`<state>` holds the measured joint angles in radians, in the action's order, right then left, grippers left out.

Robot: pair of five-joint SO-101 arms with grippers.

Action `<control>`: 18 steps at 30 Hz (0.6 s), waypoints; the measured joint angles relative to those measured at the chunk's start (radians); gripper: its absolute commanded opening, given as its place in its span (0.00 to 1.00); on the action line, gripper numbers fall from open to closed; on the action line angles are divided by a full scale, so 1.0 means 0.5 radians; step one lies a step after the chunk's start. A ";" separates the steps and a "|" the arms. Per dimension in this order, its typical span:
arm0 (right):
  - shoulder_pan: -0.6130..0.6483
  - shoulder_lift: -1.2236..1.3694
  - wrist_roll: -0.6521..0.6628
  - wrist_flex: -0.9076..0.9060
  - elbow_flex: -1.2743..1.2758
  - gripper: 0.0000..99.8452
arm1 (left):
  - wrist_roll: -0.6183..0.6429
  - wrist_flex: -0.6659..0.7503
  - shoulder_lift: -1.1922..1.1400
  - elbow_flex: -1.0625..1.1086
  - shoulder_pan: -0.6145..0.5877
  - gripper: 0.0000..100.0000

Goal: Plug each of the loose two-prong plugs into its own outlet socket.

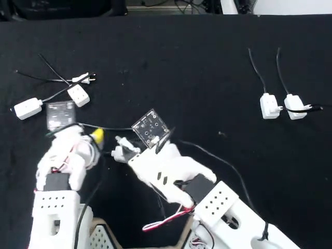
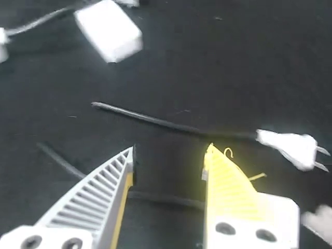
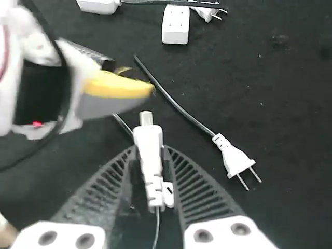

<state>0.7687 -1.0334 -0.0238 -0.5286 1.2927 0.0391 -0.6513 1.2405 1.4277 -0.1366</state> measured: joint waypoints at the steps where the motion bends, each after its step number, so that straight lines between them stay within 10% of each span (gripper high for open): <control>1: -0.015 0.003 0.003 0.003 0.000 0.01 | 0.000 0.000 0.003 -0.003 -0.061 0.22; 18: -0.184 1.163 -0.012 -1.019 -1.129 0.01 | -0.006 0.086 -0.040 0.086 -0.129 0.22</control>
<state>0.6767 -0.4519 -0.0299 -1.0380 0.7281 0.0361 -0.6084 1.2206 1.4707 -0.2010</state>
